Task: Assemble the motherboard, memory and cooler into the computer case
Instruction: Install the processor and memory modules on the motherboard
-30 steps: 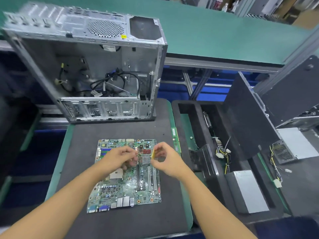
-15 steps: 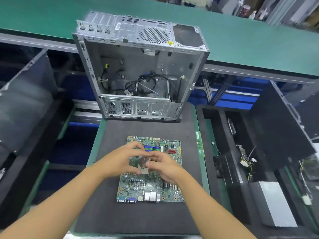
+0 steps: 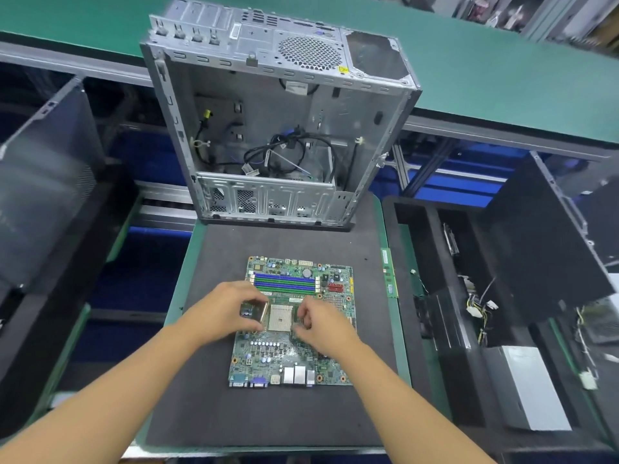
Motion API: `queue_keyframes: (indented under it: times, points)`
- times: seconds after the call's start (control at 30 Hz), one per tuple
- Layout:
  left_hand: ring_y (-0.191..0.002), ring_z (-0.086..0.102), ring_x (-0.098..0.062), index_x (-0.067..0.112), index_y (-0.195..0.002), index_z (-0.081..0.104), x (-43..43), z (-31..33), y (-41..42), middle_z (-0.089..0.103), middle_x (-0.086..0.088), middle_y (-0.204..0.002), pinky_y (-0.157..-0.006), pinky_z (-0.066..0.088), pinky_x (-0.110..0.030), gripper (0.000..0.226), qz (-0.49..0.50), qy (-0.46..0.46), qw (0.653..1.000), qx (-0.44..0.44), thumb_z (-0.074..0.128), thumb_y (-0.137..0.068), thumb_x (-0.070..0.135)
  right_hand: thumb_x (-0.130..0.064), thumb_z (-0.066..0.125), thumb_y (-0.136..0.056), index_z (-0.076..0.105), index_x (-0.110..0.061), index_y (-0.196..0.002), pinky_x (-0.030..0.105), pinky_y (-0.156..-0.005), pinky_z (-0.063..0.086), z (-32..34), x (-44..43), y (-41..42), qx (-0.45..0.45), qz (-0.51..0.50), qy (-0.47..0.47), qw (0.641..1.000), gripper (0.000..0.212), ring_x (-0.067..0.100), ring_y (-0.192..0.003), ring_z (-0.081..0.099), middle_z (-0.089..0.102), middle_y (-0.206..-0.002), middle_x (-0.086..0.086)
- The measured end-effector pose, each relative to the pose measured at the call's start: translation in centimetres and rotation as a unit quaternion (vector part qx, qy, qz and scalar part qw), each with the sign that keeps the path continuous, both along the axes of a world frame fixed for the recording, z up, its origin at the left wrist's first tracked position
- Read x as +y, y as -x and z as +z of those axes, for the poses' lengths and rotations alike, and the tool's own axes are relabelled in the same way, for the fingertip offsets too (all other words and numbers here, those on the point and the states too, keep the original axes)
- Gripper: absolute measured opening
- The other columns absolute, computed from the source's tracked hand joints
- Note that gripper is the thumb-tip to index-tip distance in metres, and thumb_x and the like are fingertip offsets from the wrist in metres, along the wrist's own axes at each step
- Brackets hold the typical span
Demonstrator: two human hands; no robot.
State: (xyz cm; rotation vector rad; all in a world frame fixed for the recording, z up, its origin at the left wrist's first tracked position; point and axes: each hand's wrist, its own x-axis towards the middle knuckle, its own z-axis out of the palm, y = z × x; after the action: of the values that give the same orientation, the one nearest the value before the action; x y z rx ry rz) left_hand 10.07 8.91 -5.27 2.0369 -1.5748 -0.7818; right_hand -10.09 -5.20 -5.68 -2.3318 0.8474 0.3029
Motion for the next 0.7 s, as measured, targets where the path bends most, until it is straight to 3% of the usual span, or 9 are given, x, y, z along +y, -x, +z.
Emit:
queue_keyframes:
  times: [0.1,0.17,0.3,0.6,0.7]
  points:
    - [-0.104,0.054,0.003,0.029,-0.121,0.067,0.0,-0.6,0.2,0.061,0.017,-0.115,-0.094,0.04,-0.014,0.057,0.02,-0.015,1.0,-0.009,0.083,-0.07,0.048,-0.043,0.072,-0.088,0.055,-0.026,-0.098,0.032,-0.071,0.041,-0.7,0.5,-0.7,0.046,0.05,0.091,0.994,0.027,0.018,-0.099,0.057,0.058,-0.095,-0.007]
    - [-0.104,0.054,0.0,0.028,-0.121,0.067,-0.2,-0.8,0.3,0.061,0.016,-0.115,-0.094,0.041,-0.016,0.058,0.026,-0.023,0.999,-0.014,0.084,-0.07,0.048,-0.046,0.075,-0.086,0.06,-0.025,-0.101,0.031,-0.073,0.039,-1.1,0.6,-1.0,0.045,0.051,0.113,0.991,0.03,0.018,-0.103,0.057,0.063,-0.103,-0.004]
    - [-0.102,0.054,0.0,0.029,-0.123,0.065,-0.6,-1.0,0.3,0.058,0.017,-0.113,-0.093,0.044,-0.021,0.059,0.034,-0.036,0.999,-0.012,0.083,-0.07,0.05,-0.048,0.074,-0.086,0.067,-0.023,-0.103,0.034,-0.082,0.047,-1.2,0.2,-1.3,0.049,0.074,0.136,0.987,0.031,0.019,-0.103,0.057,0.067,-0.105,-0.002]
    - [-0.098,0.054,-0.001,0.027,-0.12,0.067,-1.2,-1.5,0.9,0.056,0.018,-0.108,-0.093,0.046,-0.021,0.057,0.036,-0.037,0.999,-0.015,0.086,-0.069,0.043,-0.026,0.058,-0.086,0.061,-0.013,-0.082,0.032,-0.066,0.044,-0.5,1.6,-1.0,0.022,0.085,0.148,0.985,0.014,0.021,-0.082,0.051,0.059,-0.081,0.001]
    - [-0.095,0.053,-0.001,0.025,-0.119,0.066,-1.5,-1.5,1.1,0.054,0.017,-0.105,-0.089,0.045,-0.019,0.055,0.024,-0.038,0.999,-0.024,0.086,-0.07,0.041,-0.025,0.052,-0.095,0.063,-0.015,-0.081,0.03,-0.064,0.041,-0.2,1.1,-0.7,-0.009,0.065,0.138,0.988,0.02,0.02,-0.077,0.05,0.059,-0.079,0.0]
